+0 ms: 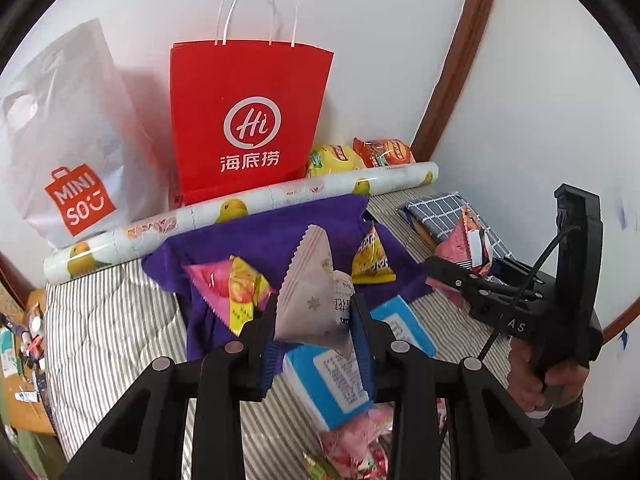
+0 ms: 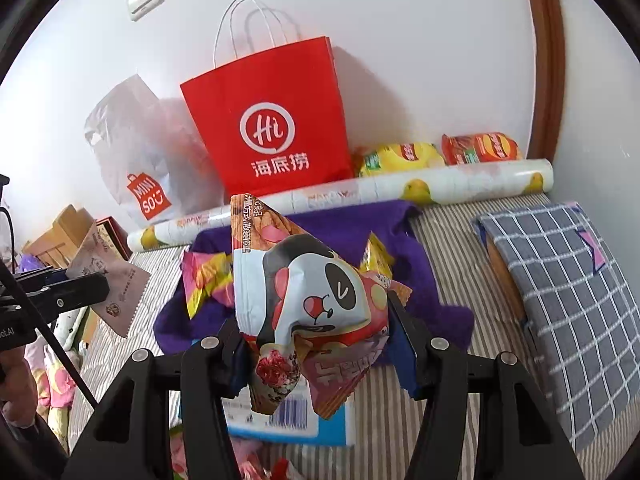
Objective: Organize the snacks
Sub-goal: 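Carry the pale pink bag and panda bag over the purple towel with both grippers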
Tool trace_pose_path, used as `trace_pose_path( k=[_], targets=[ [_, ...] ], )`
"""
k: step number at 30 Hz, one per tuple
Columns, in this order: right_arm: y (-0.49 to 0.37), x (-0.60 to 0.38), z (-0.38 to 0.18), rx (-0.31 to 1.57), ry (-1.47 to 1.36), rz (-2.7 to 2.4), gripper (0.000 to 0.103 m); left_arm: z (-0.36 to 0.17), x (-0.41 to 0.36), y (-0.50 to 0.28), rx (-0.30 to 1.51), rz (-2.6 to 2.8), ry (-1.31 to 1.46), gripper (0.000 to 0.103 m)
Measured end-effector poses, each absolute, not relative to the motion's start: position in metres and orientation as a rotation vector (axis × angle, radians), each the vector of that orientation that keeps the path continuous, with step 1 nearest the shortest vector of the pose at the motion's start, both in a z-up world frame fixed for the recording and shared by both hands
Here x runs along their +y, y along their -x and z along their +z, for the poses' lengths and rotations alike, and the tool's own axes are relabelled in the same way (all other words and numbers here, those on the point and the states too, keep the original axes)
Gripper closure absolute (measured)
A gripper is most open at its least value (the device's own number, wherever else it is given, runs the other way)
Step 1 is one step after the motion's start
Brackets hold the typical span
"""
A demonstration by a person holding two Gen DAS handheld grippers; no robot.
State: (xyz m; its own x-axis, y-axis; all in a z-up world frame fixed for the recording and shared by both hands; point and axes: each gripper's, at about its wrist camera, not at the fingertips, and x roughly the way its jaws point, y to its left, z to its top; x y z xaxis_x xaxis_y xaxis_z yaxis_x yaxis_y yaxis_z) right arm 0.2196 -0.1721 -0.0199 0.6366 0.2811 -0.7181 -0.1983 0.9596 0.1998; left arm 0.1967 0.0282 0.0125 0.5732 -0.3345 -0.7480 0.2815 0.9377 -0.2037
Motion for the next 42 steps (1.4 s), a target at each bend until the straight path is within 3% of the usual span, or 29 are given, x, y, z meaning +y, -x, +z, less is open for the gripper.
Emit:
trace_pose_path(
  k=[18,42],
  targets=[
    [-0.284,-0.146,-0.029,0.835,-0.115,0.324,0.046,-0.004,0.039,-0.267,0.927,-0.325,0.127,0.072],
    [-0.306,-0.133,-0.077,0.906,-0.121,0.373,0.046,-0.042,0.054,-0.290,1.009,-0.285,0.157,0.072]
  ],
)
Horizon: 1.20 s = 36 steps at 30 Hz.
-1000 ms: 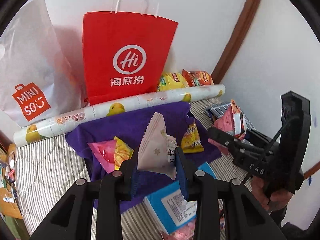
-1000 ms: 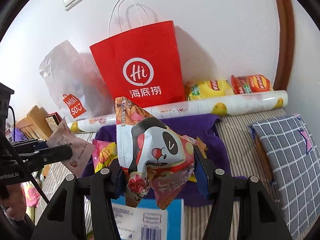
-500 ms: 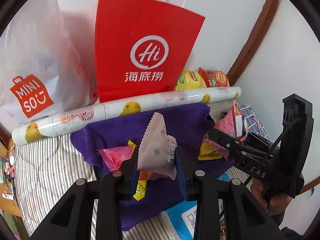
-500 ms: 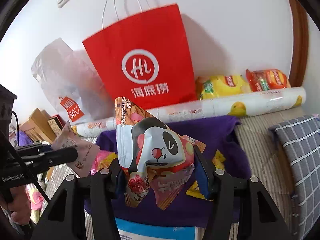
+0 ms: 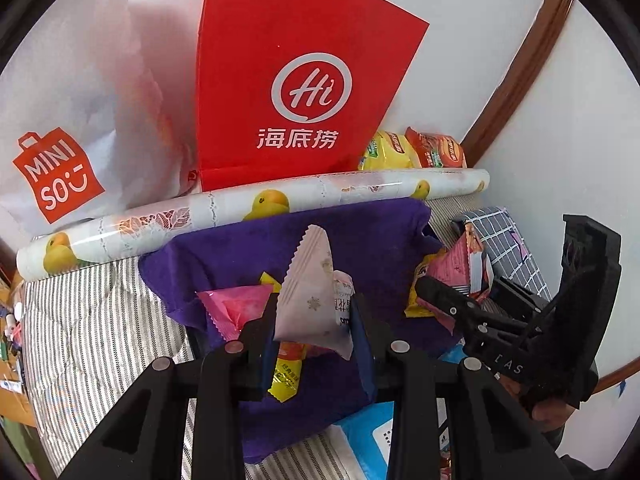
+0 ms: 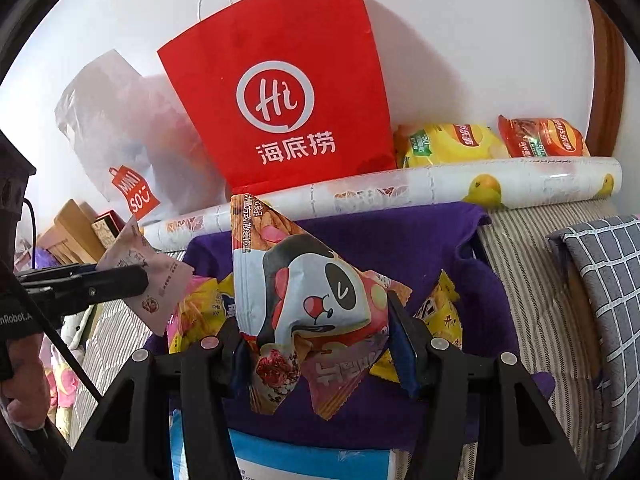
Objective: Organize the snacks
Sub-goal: 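Carry the pale pink bag and panda bag over the purple towel with both grippers, then lower both held bags onto the purple towel and open both grippers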
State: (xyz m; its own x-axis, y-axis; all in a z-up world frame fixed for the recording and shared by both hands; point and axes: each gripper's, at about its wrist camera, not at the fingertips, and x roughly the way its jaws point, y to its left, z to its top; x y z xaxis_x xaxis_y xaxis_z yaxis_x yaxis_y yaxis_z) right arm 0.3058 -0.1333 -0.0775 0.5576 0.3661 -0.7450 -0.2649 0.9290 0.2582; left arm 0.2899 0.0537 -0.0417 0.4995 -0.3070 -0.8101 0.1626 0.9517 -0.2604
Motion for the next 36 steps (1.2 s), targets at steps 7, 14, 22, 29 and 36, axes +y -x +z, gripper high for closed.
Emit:
trace_pose_path(
  k=[7,14,22,29,36],
  targets=[
    [-0.302,-0.126,-0.080,0.916,-0.094,0.394,0.046,-0.042,0.060,-0.292,1.016,-0.274,0.175,0.072],
    [-0.305,-0.121,-0.087,0.951,-0.081,0.409,0.046,-0.046,0.068,-0.296,1.034,-0.255,0.203,0.072],
    [-0.308,-0.115,-0.090,1.004,-0.037,0.424,0.046,-0.053,0.063,-0.298,1.062,-0.279,0.221,0.072],
    [-0.313,-0.119,-0.101,1.057,-0.048,0.390,0.046,-0.061,0.048,-0.299,1.093,-0.348,0.250,0.072],
    [-0.317,-0.119,-0.108,1.089,-0.041,0.365,0.046,-0.075,0.033,-0.300,1.146,-0.363,0.242,0.072]
  ],
)
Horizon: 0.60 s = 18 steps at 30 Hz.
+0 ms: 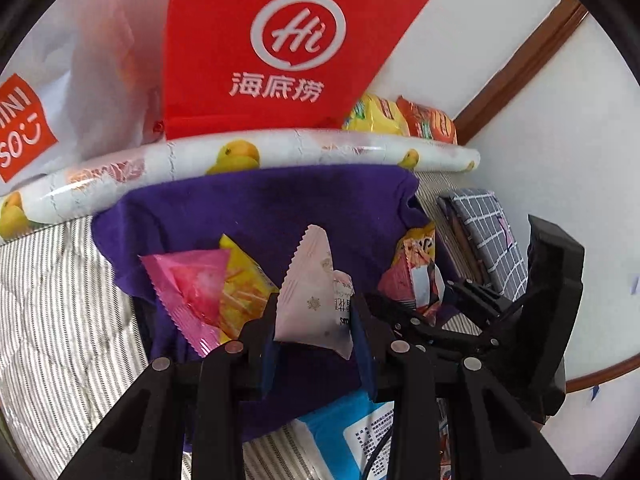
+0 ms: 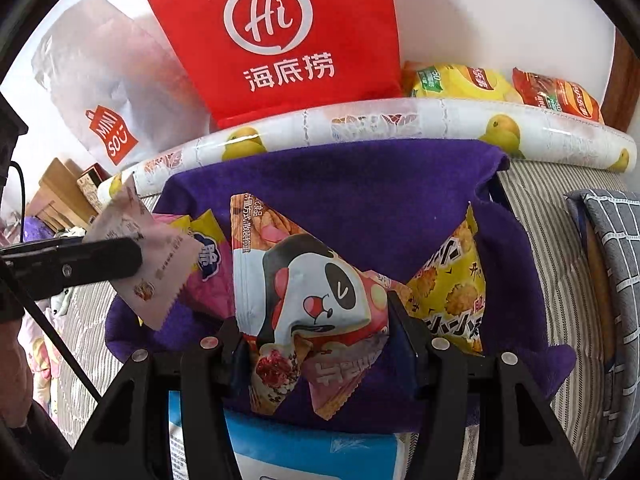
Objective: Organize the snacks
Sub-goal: 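Lower both held bags onto the purple towel and open both grippers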
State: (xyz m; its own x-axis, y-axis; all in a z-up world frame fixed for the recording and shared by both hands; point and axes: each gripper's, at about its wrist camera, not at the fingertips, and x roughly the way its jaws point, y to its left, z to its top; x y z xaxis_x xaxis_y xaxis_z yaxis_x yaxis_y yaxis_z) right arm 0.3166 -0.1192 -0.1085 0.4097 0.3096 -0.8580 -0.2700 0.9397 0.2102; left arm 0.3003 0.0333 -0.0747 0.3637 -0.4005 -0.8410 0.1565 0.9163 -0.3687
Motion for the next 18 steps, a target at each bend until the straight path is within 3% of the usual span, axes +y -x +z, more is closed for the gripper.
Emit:
trace_pose_path(
  k=[6,8,18],
  targets=[
    [-0.318,-0.116,-0.109,1.096,-0.021,0.370,0.045,-0.088,0.027,-0.304,1.189,-0.354,0.230,0.072],
    [-0.318,-0.115,-0.109,1.095,-0.014,0.373,0.039,-0.091,0.025,-0.305,1.201,-0.347,0.229,0.072],
    [-0.307,-0.120,-0.088,1.012,-0.038,0.420,0.032,-0.106,0.022,-0.310,1.244,-0.311,0.217,0.074]
  ],
)
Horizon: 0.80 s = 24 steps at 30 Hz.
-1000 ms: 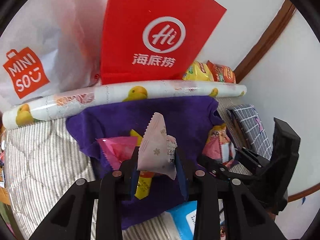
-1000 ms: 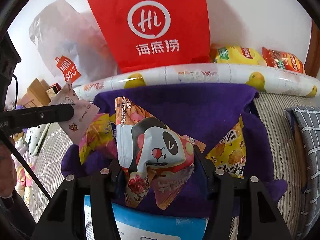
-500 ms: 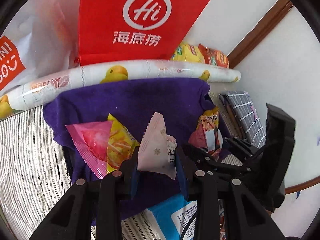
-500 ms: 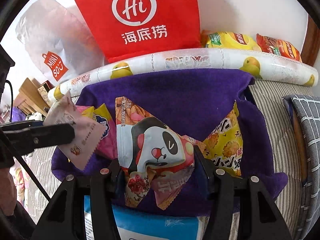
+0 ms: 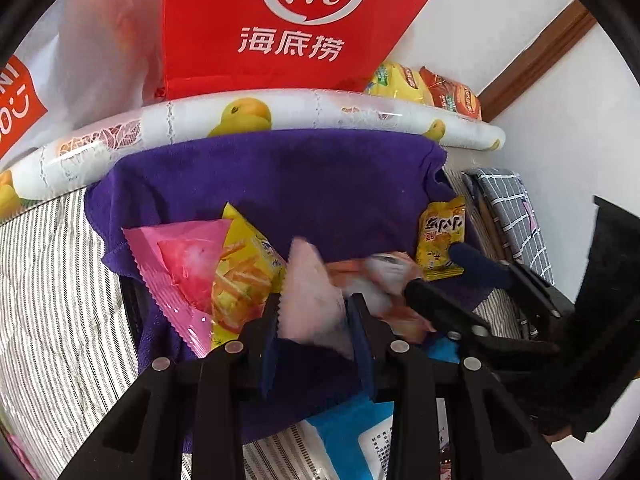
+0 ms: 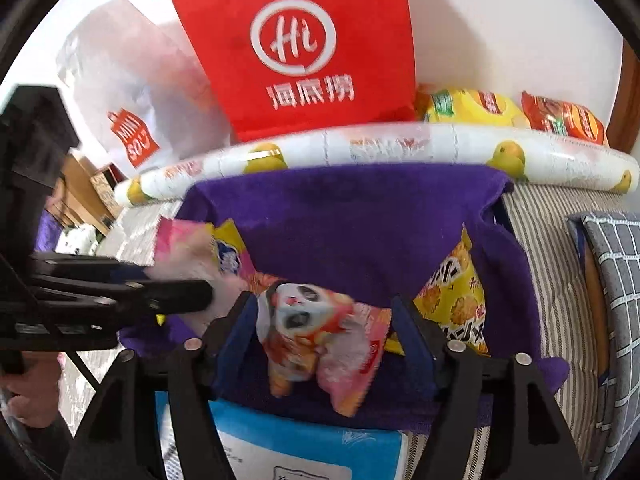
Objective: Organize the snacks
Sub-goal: 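Lower both held bags onto the purple towel and open both grippers, then move the right gripper toward the small candy packets on the bed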
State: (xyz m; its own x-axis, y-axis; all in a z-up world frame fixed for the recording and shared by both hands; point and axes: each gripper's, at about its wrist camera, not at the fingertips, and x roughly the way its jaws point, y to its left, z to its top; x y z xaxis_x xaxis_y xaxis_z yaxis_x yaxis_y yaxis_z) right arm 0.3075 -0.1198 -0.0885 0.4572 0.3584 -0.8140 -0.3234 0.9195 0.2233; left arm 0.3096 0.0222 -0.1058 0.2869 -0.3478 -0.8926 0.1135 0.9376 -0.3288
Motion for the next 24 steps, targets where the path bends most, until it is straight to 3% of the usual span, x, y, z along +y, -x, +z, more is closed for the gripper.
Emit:
trace_pose_path(
  k=[12,14,16,17,24],
  targets=[
    [-0.302,-0.127,-0.073,0.924,-0.096,0.416,0.031,-0.100,0.023,-0.307,1.237,-0.320,0.232,0.072],
    [-0.301,-0.129,-0.071,0.912,-0.112,0.415,0.031,-0.096,0.024,-0.305,1.237,-0.316,0.220,0.068],
    [-0.299,-0.132,-0.068,0.894,-0.131,0.423,0.031,-0.092,0.024,-0.304,1.232,-0.311,0.211,0.049],
    [-0.297,-0.134,-0.068,0.889,-0.134,0.424,0.031,-0.090,0.024,-0.303,1.227,-0.308,0.210,0.045],
    [-0.282,-0.138,-0.061,0.876,-0.111,0.375,0.031,-0.072,0.023,-0.295,1.196,-0.320,0.208,0.040]
  ],
)
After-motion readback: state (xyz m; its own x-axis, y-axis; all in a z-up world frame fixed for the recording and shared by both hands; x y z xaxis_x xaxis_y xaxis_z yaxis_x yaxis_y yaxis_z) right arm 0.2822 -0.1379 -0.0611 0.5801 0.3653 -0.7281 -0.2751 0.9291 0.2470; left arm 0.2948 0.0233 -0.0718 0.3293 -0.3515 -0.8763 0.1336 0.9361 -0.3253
